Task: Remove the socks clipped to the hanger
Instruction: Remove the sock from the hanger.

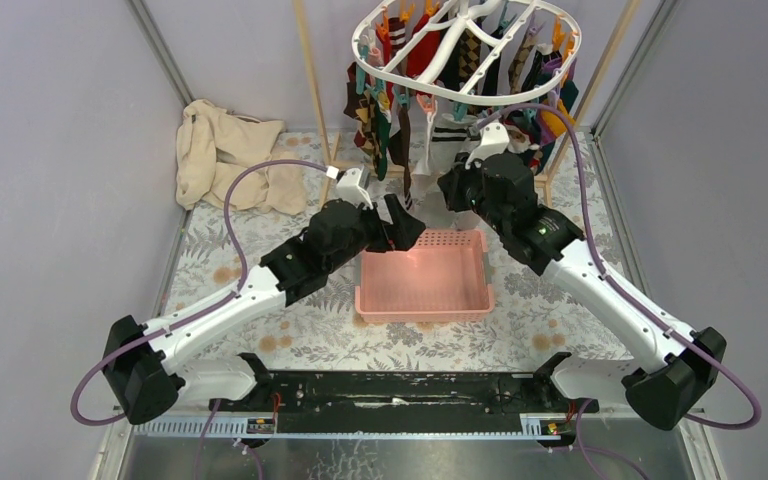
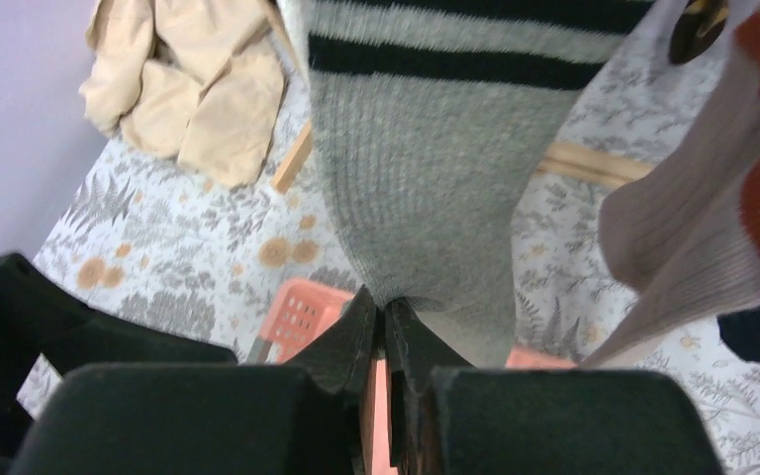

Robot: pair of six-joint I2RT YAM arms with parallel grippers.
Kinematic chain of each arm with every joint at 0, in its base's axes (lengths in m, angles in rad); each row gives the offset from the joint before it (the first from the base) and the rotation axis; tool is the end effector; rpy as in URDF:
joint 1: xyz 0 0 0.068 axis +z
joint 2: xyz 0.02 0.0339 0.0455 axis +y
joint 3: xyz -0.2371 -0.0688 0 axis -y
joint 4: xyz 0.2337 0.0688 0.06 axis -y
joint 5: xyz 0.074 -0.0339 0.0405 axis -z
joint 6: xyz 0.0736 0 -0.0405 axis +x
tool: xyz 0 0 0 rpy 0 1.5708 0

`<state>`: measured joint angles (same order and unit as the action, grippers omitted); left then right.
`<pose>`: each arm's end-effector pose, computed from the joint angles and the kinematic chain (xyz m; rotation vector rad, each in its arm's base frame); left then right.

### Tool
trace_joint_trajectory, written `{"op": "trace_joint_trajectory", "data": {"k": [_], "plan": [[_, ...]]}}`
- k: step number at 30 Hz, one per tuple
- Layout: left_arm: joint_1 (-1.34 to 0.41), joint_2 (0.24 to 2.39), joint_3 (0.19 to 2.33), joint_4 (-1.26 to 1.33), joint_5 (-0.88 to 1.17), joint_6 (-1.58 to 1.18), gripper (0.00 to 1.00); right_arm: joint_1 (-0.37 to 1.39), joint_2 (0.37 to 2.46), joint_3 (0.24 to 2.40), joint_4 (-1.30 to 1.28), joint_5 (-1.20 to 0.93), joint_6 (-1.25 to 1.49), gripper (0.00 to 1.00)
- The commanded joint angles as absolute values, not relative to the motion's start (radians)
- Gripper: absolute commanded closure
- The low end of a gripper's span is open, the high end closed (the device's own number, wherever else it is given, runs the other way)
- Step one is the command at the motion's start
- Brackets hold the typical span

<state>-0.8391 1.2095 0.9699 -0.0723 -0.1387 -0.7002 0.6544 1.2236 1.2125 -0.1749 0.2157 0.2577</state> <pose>0.2195 -0.2293 0.2930 0.0376 1.9865 -0.9066 0.2611 0.1805 0.3669 -0.1929 1.7661 0.4743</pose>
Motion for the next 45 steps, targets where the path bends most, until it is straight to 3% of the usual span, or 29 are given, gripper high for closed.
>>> {"op": "trace_joint_trajectory", "data": {"k": [1,10,23,45], "plan": [[-0.849,1.211,1.015,0.045,-0.129,-0.675,0.01,0.659,1.187,1.251,-0.236,0.101,0.290,0.94],[-0.850,1.239,1.257,-0.024,-0.118,-0.605,0.01,0.659,1.114,1.172,-0.287,0.124,0.312,0.97],[-0.848,1.581,1.742,-0.103,-0.115,-0.554,0.01,0.658,1.087,1.154,-0.283,0.138,0.312,1.00],[-0.847,1.742,1.894,-0.113,-0.267,-0.452,0.13,0.658,1.052,1.153,-0.296,0.119,0.308,1.00]]}}
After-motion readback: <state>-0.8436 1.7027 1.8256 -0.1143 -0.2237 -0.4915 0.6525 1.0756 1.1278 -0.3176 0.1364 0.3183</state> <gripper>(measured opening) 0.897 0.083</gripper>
